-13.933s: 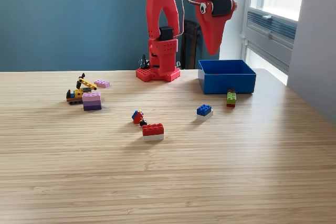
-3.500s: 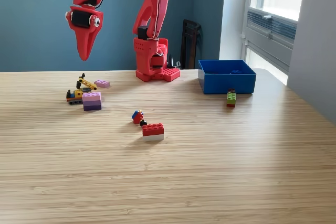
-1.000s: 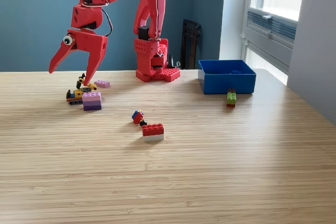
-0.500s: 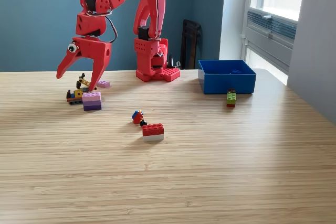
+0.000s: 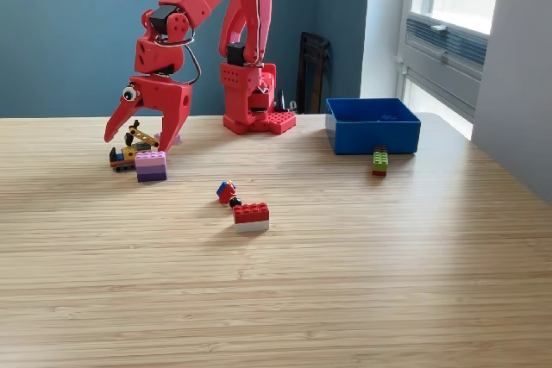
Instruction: Grasp a lego block and put it in the bin.
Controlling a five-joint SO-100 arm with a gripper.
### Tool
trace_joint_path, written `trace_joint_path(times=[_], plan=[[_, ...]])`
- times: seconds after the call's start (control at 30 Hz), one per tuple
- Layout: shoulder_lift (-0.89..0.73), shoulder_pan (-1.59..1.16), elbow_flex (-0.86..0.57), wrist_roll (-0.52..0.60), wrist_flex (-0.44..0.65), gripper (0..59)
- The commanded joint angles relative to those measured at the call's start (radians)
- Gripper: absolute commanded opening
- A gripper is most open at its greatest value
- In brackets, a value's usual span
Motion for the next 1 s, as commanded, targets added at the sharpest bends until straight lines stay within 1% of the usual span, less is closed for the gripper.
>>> trace_joint_path(times=[0.03, 0.3, 0.5, 0.53, 0.63, 0.8, 0.93, 1.0], plan=[[0.012, 0.005, -0.002, 0.005, -0.015, 33.4], [0.012, 0.005, 0.015, -0.014, -0.061, 23.1], [0.012, 0.005, 0.011, -0.046, -0.074, 6.1], [0.012, 0.005, 0.011, -0.052, -0.075, 5.1], [0.012, 0.002, 0.012, -0.071, -0.086, 3.6], [0.012, 0.0, 0.012, -0.084, -0.087, 2.7], [0.012, -0.002, 0.014, -0.095, -0.089, 2.8], [0.012, -0.012, 0.025, -0.124, -0.109, 4.5]])
